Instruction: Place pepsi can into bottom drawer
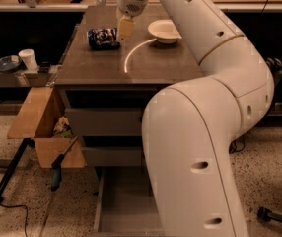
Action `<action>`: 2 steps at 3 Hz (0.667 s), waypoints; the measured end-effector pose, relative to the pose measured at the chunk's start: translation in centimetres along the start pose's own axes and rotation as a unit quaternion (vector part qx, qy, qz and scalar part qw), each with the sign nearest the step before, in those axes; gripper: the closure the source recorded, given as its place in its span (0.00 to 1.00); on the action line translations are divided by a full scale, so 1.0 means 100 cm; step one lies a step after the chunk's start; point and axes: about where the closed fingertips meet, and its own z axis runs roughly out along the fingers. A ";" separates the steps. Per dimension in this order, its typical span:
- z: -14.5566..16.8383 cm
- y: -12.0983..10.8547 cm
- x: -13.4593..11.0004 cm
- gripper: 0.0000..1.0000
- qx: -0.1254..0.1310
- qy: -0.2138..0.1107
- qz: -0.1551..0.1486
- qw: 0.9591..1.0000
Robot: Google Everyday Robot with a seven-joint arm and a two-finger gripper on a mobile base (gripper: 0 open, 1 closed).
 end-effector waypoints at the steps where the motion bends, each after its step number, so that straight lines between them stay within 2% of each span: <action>1: 0.000 0.000 0.000 0.00 0.000 0.000 0.000 1.000; 2: 0.000 0.000 0.000 0.00 0.000 0.000 0.000 1.000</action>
Offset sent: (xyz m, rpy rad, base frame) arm 0.0000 0.0000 0.0000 0.0000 0.0000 0.0000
